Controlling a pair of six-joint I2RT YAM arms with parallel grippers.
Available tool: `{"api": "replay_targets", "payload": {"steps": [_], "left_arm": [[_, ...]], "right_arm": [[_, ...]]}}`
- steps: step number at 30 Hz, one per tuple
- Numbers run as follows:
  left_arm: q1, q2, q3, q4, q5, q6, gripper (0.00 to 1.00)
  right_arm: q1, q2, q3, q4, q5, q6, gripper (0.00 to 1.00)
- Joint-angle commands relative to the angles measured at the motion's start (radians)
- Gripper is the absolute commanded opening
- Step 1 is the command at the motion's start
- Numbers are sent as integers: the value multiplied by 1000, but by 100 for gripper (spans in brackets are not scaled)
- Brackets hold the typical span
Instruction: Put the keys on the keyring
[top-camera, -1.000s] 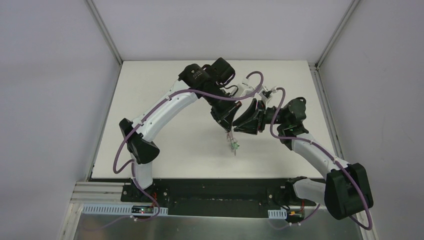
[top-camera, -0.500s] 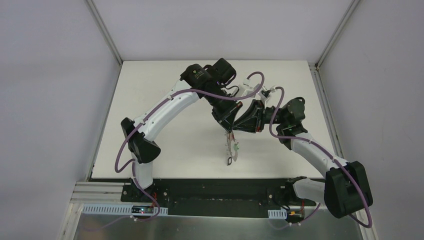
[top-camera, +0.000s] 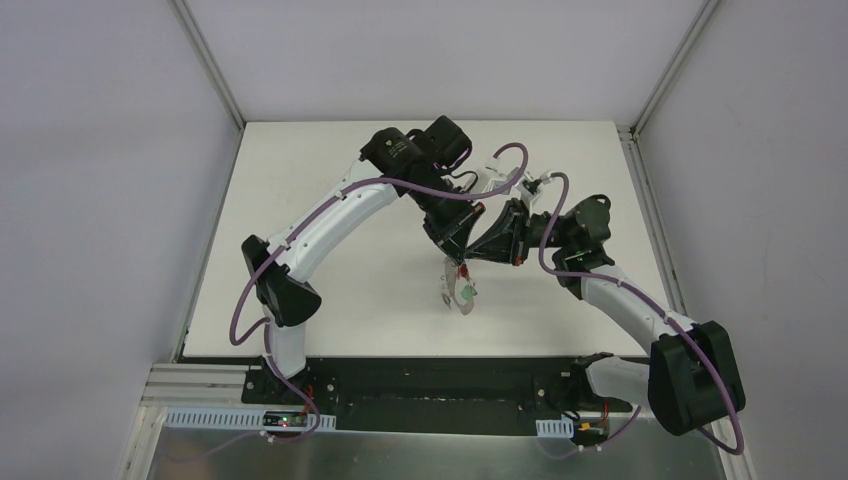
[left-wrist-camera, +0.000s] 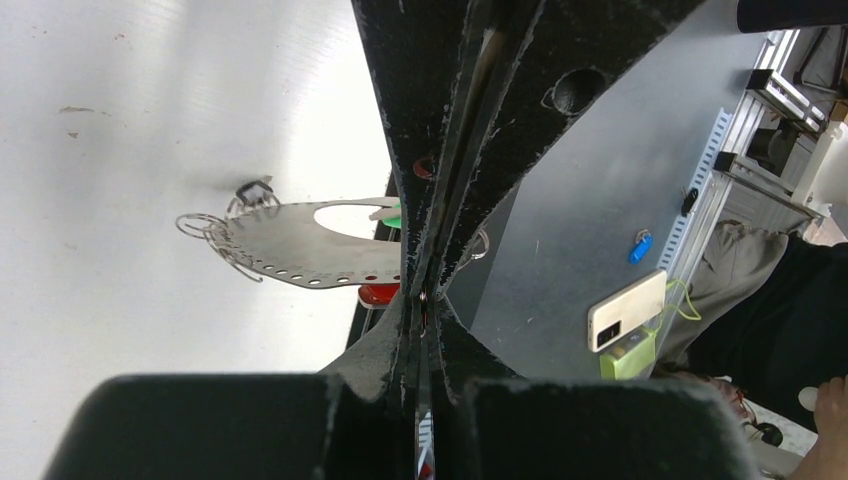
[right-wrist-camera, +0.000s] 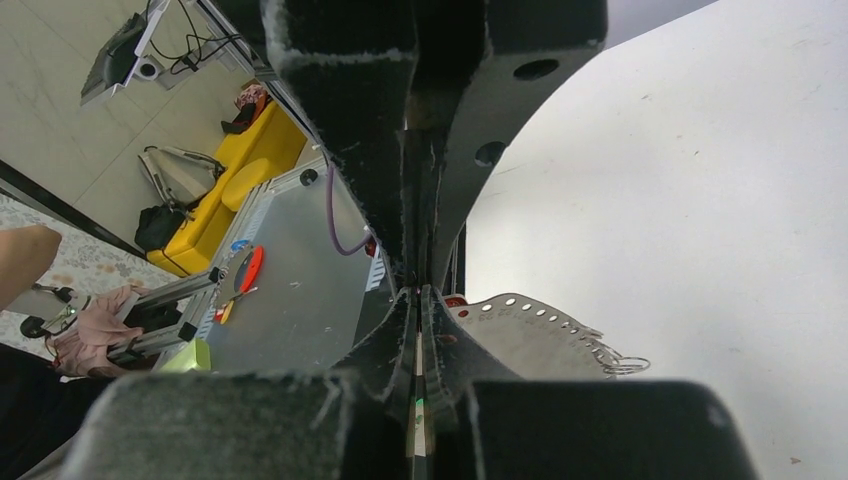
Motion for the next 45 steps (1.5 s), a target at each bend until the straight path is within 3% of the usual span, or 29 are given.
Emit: {"api": "replay_targets", "payload": {"steps": [1,7,12,15,24,32,39,45], "left_arm": [[-11,-32,24,16,38,17,0],[19,-116,-51,128,44,35,15],[58,-248,-223,335,47,52,29],[69,-327,-328,430,20,135,38],[67,-422,-523,630,-50,326,48],[32,-373,-511,651,-53,352,44],[19,-355,-513,647,-40,354,34],[15,-355,-532,647,-44,362,20]], "right_arm": [[-13,2,19,88,23,33,0],[-42,-2,9,177,52,117,0],[-68,-3,-5,269,91,196,0],[-75,3,-7,287,113,222,0],[-89,23,-5,291,135,243,0],[-96,31,-5,285,137,245,0],[-97,31,-5,279,135,245,0],[-101,30,-5,275,135,239,0]]}}
